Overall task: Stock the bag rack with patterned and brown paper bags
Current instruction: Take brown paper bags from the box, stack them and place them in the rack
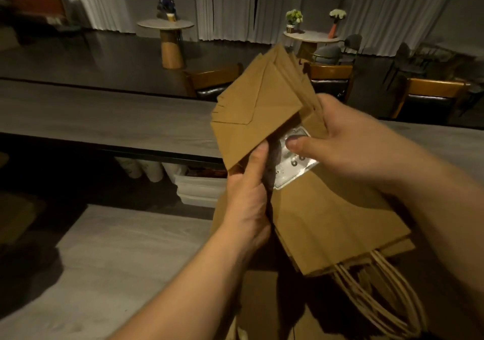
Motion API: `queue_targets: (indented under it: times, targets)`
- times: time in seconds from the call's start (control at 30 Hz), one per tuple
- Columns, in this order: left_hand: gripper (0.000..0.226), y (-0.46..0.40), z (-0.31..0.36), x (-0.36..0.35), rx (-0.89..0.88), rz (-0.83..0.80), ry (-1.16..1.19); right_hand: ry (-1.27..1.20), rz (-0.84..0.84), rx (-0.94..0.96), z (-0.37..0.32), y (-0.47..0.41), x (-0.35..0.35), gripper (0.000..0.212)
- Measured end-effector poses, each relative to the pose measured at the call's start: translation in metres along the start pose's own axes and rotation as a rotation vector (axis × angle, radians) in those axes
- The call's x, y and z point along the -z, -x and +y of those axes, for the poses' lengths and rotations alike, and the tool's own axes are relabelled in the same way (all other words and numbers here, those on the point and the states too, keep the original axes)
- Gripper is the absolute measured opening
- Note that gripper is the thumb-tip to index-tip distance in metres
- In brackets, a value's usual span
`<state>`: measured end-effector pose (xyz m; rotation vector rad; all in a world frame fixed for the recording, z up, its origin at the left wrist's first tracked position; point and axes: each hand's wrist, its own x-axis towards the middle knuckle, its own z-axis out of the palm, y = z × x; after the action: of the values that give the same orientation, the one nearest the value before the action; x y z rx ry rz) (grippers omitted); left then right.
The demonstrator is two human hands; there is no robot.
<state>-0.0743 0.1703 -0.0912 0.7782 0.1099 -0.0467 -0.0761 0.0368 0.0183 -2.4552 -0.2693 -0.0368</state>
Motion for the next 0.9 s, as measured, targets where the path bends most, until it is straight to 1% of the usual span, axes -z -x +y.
queue_targets:
  times: [0.1, 0.13, 0.17, 0.23, 0.33, 0.43, 0.5, 0.53, 0.57, 0.6, 0.63, 0.67, 0.7, 0.73, 0.77, 0.8, 0.9]
  targets:
    - [0.081, 0.001, 0.020, 0.019, 0.026, -0.122, 0.131, 0.091, -0.026, 0.069, -0.032, -0.014, -0.005, 0.042]
    - [0.082, 0.001, 0.027, 0.027, 0.018, -0.163, 0.177, 0.101, -0.037, 0.086, -0.043, -0.018, -0.010, 0.041]
    - [0.079, 0.001, 0.038, 0.035, 0.014, -0.185, 0.234, 0.112, -0.050, 0.102, -0.055, -0.022, -0.016, 0.039]
    - [0.079, -0.003, 0.062, 0.056, 0.021, -0.153, 0.347, 0.151, -0.086, 0.135, -0.079, -0.031, -0.032, 0.039]
    - [0.080, -0.012, 0.099, 0.103, 0.013, -0.052, 0.353, 0.207, -0.179, 0.208, -0.118, -0.042, -0.065, 0.037]
    - [0.073, -0.017, 0.133, 0.162, -0.063, 0.088, 0.262, 0.294, -0.270, 0.287, -0.157, -0.054, -0.112, 0.027]
    - [0.079, -0.021, 0.148, 0.202, -0.161, 0.243, 0.171, 0.353, -0.323, 0.312, -0.181, -0.062, -0.146, 0.023]
    - [0.084, -0.022, 0.155, 0.222, -0.207, 0.334, 0.077, 0.376, -0.352, 0.322, -0.191, -0.067, -0.165, 0.023]
    - [0.087, -0.023, 0.158, 0.238, -0.252, 0.428, -0.068, 0.392, -0.373, 0.326, -0.197, -0.069, -0.180, 0.024]
    - [0.090, -0.023, 0.164, 0.262, -0.316, 0.522, -0.255, 0.407, -0.389, 0.334, -0.204, -0.074, -0.201, 0.024]
    - [0.091, -0.022, 0.170, 0.286, -0.396, 0.583, -0.438, 0.432, -0.402, 0.346, -0.209, -0.078, -0.223, 0.026]
    - [0.093, -0.023, 0.173, 0.307, -0.467, 0.560, -0.594, 0.463, -0.401, 0.363, -0.208, -0.079, -0.239, 0.029]
    - [0.098, -0.023, 0.178, 0.334, -0.497, 0.475, -0.715, 0.488, -0.405, 0.382, -0.209, -0.082, -0.260, 0.031]
    - [0.106, -0.024, 0.185, 0.360, -0.485, 0.359, -0.797, 0.514, -0.416, 0.409, -0.206, -0.084, -0.278, 0.030]
    - [0.113, -0.025, 0.192, 0.386, -0.436, 0.249, -0.838, 0.532, -0.437, 0.433, -0.203, -0.086, -0.298, 0.029]
    - [0.115, -0.024, 0.199, 0.410, -0.365, 0.165, -0.848, 0.552, -0.465, 0.449, -0.198, -0.087, -0.315, 0.029]
    - [0.100, -0.022, 0.211, 0.468, -0.162, 0.034, -0.889, 0.586, -0.550, 0.461, -0.178, -0.088, -0.367, 0.025]
